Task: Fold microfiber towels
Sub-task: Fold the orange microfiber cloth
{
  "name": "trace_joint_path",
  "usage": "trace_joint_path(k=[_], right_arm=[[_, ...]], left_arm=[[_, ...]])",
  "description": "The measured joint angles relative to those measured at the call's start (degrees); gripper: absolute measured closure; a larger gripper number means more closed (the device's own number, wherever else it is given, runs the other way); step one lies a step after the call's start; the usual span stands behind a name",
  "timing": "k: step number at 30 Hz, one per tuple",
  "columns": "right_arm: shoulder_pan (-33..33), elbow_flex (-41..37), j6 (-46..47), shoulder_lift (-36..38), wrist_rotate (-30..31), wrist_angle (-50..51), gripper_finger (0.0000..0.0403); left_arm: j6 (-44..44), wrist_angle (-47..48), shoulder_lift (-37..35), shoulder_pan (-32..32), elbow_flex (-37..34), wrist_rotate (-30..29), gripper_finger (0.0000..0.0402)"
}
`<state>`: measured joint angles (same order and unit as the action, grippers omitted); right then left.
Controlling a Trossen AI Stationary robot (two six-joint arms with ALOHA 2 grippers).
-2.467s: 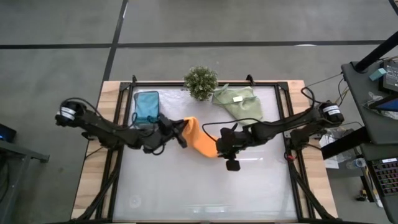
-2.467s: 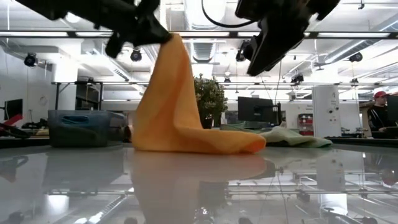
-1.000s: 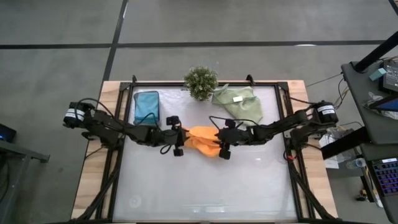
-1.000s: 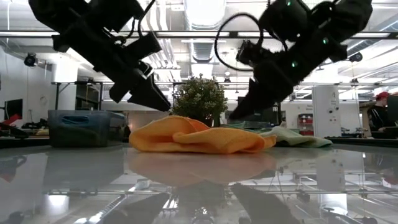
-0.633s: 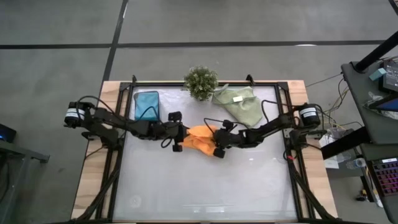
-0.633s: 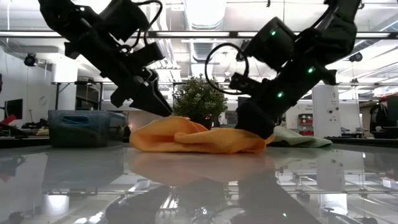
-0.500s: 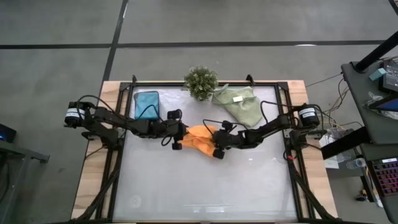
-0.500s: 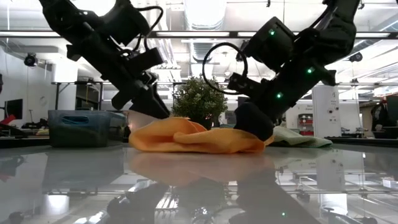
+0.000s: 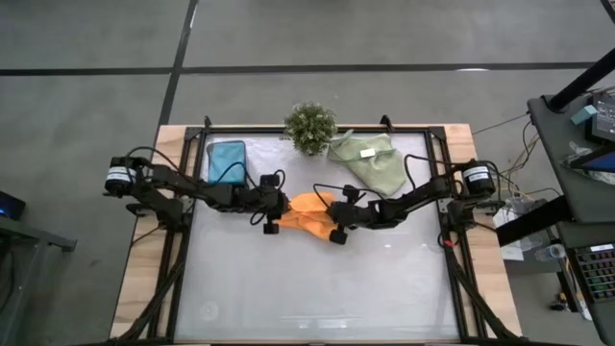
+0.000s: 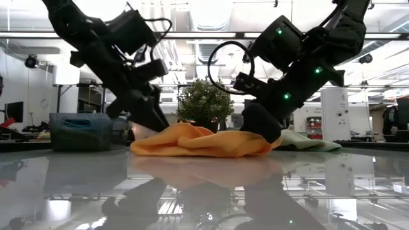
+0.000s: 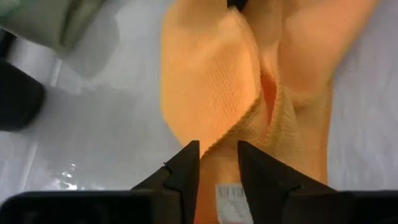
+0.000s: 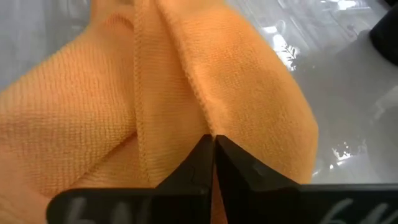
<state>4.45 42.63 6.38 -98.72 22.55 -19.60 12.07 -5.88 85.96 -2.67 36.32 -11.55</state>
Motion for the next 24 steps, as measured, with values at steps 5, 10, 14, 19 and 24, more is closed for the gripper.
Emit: trace_joint_path(k=[5, 10, 14, 19, 24], right_arm=[[0.2, 0.0, -0.6, 0.8, 0.0, 0.2, 0.0394], [1.4, 0.0, -2.8, 4.2, 0.0, 1.4, 0.0394], [2.6, 0.0, -3.5, 10.0, 0.0, 5.2, 0.0394], [3.2, 0.0, -3.7, 19.3, 0.0, 10.8, 0.0394], [3.2, 0.0, -4.4, 27.7, 0.1, 13.9, 0.0394]], left_arm=[[-0.8, 0.2, 4.1, -0.3, 0.1, 0.2, 0.0369], [-1.1, 1.3, 4.0, -0.3, 0.4, 0.1, 0.0397], [-1.2, 4.3, -1.0, 0.1, 0.9, 0.0, 0.0401], [-1.2, 5.5, -10.4, 1.8, 2.5, -0.1, 0.0401], [-1.2, 6.4, -18.8, 3.9, 3.5, -0.2, 0.0401]])
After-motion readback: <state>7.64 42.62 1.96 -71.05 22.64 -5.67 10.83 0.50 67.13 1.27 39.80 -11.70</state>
